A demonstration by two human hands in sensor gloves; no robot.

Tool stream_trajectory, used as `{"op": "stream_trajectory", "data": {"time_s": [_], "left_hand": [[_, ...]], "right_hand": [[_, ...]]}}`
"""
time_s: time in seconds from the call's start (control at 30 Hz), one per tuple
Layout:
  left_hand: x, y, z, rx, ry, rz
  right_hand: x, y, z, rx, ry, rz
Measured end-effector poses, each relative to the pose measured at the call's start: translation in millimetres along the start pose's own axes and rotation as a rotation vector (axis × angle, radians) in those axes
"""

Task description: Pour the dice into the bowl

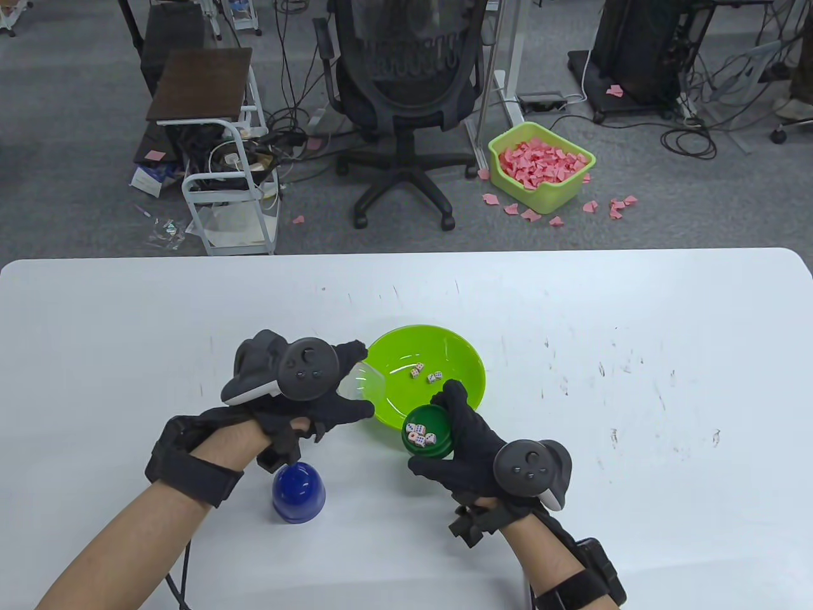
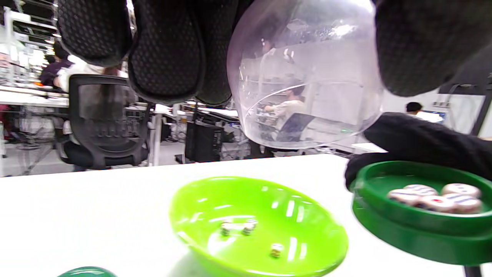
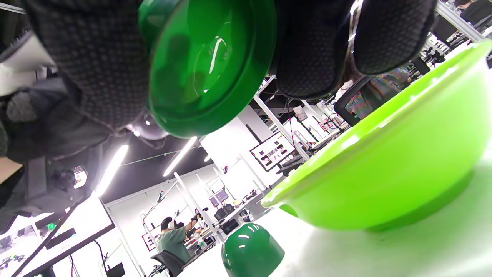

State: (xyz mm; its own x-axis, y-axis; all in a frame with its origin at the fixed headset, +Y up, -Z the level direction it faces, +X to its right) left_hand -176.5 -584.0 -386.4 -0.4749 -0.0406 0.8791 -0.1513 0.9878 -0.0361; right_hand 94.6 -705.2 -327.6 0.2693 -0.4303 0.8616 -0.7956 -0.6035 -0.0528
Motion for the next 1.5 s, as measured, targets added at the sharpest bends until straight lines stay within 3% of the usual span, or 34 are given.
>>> {"op": "stream_trajectory", "data": {"time_s": [0.37,0.8,1.13,1.5], "left_hand": [[17,-22,71,-0.112,0.174,0.032],[17,-80,128,-0.236,0.389,0.253],[17,-122,145,-0.302,0.433,0.349],[23,-136,145,-0.333,0.421,0.376]], "right_hand": [[0,-1,1,-0.001,0.011,0.005],[-1,-6,4,0.001,0.021,0.017],[-2,-11,7,-0.005,0.032,0.025],[-3,-15,10,0.008,0.040,0.023]]}}
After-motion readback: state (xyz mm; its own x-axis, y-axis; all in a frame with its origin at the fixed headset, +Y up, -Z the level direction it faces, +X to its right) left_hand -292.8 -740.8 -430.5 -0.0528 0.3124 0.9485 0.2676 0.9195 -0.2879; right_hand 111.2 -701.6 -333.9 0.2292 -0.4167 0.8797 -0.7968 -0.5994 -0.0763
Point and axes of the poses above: the tracker on the back of each hand, its own z axis roughly to the little-finger side, its own x axis roughly from the fingertips to the wrist, y = z × x, the point moved 1 cm from there along -x, roughly from the wrist to the fingertips, and after that the axes turned 3 degrees about y, right-handed, at the moved point
